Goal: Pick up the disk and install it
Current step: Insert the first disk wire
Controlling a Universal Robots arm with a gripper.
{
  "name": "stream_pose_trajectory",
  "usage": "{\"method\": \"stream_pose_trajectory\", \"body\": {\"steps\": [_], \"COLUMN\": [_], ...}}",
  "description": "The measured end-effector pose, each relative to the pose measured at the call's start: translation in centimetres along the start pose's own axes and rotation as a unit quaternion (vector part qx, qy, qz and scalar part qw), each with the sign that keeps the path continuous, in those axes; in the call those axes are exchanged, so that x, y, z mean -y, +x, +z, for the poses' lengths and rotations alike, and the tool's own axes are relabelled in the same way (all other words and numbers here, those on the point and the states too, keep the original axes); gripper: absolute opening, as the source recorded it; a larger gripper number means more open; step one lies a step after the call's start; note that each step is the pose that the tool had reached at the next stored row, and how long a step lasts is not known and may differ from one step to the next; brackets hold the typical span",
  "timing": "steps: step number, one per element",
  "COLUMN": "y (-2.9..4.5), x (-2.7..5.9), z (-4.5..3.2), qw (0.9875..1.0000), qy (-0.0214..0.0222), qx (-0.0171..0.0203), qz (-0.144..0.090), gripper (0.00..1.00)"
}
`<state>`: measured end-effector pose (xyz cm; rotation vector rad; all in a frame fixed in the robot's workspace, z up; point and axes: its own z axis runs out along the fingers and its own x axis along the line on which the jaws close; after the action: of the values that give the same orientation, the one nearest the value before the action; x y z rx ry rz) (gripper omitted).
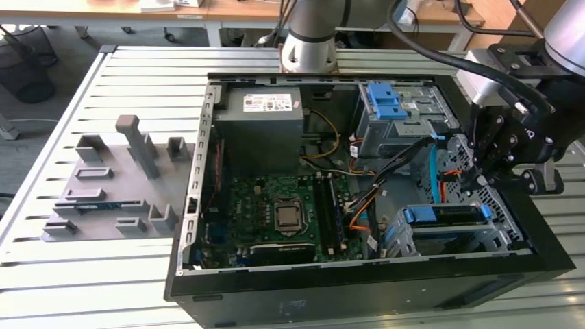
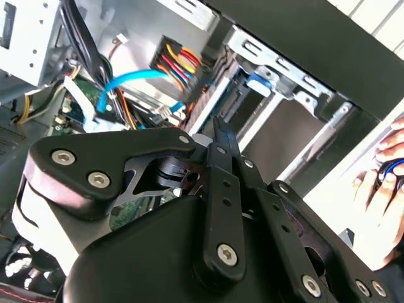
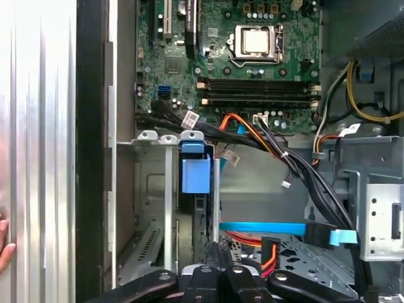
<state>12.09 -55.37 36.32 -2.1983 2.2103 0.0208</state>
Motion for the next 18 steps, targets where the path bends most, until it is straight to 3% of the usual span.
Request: {"method": "stream_pose_trajectory", "body": {"steps": [3,9,16,18], "y": [-0.82,-2.14,-2.42,-2.54], "x": [0.02,0.02,0.02,0.02], "z": [0.02,-0.01,0.00,-0.01], "qw": [1.0000,0.9999,0.9999,0.9998], "qy": [0.0009,0.0069,0.0077,0.0077], "qx": [-0.0020,-0.0084,-0.0115,-0.0176], "qz": [0.000,0.000,0.000,0.000], "gripper": [0.11,0.11,0.11,0.11]}}
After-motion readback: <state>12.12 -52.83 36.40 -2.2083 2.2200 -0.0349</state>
